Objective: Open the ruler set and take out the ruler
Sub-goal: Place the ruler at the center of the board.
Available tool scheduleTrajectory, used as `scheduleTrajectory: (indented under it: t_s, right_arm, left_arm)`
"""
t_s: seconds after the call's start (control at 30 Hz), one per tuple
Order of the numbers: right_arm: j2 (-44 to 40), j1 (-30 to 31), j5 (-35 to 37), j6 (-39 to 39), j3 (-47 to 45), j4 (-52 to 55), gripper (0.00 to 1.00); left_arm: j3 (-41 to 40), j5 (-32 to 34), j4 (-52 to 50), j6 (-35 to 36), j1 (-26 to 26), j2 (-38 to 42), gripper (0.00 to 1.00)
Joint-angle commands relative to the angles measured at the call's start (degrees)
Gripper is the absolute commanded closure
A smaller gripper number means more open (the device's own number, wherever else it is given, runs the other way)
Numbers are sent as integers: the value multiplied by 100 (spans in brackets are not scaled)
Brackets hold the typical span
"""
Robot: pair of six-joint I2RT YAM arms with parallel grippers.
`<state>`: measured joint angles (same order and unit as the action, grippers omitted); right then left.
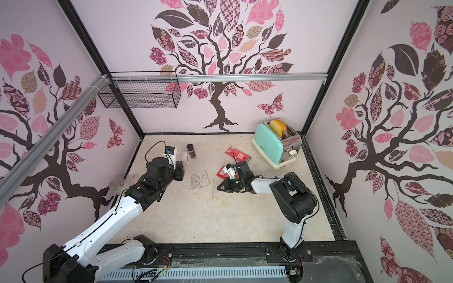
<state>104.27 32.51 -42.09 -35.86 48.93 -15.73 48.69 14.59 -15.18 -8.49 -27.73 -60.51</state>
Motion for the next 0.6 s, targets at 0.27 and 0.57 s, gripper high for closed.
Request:
scheduleTrajectory:
  t_s: [0.27, 0.57]
  right_arm:
    - [593, 487, 39, -1399, -658, -2256, 100]
    - [1124, 710, -107, -1827, -363, -2663, 98]
  left_arm:
    - [49, 8, 61, 75, 30, -101, 100]
    - [19, 15, 84, 84, 46, -132, 100]
